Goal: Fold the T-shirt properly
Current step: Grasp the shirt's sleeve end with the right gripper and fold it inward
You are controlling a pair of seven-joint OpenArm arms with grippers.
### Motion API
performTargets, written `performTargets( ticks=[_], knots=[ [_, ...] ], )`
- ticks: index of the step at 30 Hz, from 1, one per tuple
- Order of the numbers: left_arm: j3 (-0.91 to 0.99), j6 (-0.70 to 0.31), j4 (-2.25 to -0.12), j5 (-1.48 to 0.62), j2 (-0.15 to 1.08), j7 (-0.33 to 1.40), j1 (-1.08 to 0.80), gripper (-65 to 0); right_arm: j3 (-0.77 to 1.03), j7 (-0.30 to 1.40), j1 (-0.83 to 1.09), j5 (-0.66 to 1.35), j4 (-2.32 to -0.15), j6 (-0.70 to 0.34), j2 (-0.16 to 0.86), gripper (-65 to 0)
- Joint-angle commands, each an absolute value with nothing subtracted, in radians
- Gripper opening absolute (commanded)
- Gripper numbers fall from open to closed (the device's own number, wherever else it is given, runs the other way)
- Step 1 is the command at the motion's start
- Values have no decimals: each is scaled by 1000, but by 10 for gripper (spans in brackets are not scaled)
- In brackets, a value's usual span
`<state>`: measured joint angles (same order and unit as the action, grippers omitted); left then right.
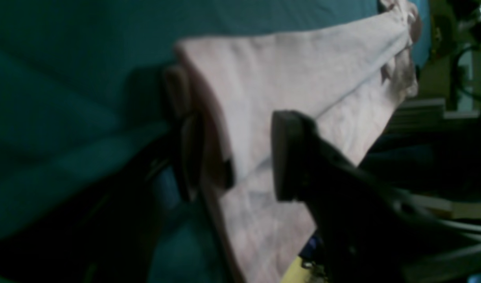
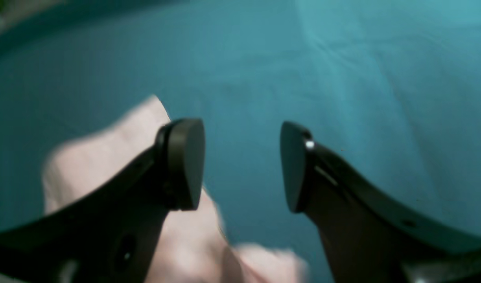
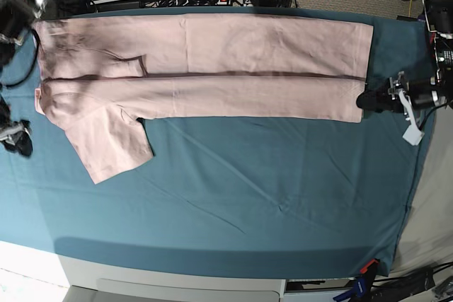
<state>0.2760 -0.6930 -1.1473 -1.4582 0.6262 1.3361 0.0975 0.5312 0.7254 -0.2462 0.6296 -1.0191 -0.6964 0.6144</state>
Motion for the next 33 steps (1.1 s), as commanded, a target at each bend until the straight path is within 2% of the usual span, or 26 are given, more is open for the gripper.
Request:
performTargets(
  ticks=[1, 7, 15, 18, 22, 24, 29, 33],
  knots=[
    [285, -698, -1184, -1484, 651, 1338, 114, -356, 516, 708, -290, 635, -987, -698, 615, -333],
    [285, -698, -1316, -1484, 651, 1385, 113, -356, 435, 601, -429, 553, -723, -698, 535, -333],
    [285, -698, -1335, -1484, 651, 1389, 113, -356, 431, 593, -471, 503, -634, -698, 473, -342],
    [285, -698, -1335, -1484, 651, 1389, 113, -356, 431, 594, -462, 537, -634, -698, 461, -453],
    [285, -698, -1335, -1484, 651, 1389, 113, -356, 431, 595, -463, 546, -634, -698, 464, -648],
    [285, -698, -1335, -1484, 651, 1389, 112, -356, 431, 607, -463, 562, -635, -698, 471, -650],
    [285, -698, -1335, -1484, 651, 1390, 107, -356, 435, 857, -439, 838, -731, -698, 487, -650],
    [285, -698, -1335, -1484, 648, 1390, 101, -356, 433, 1047, -338, 1001, -1002, -698, 481, -650]
  ],
)
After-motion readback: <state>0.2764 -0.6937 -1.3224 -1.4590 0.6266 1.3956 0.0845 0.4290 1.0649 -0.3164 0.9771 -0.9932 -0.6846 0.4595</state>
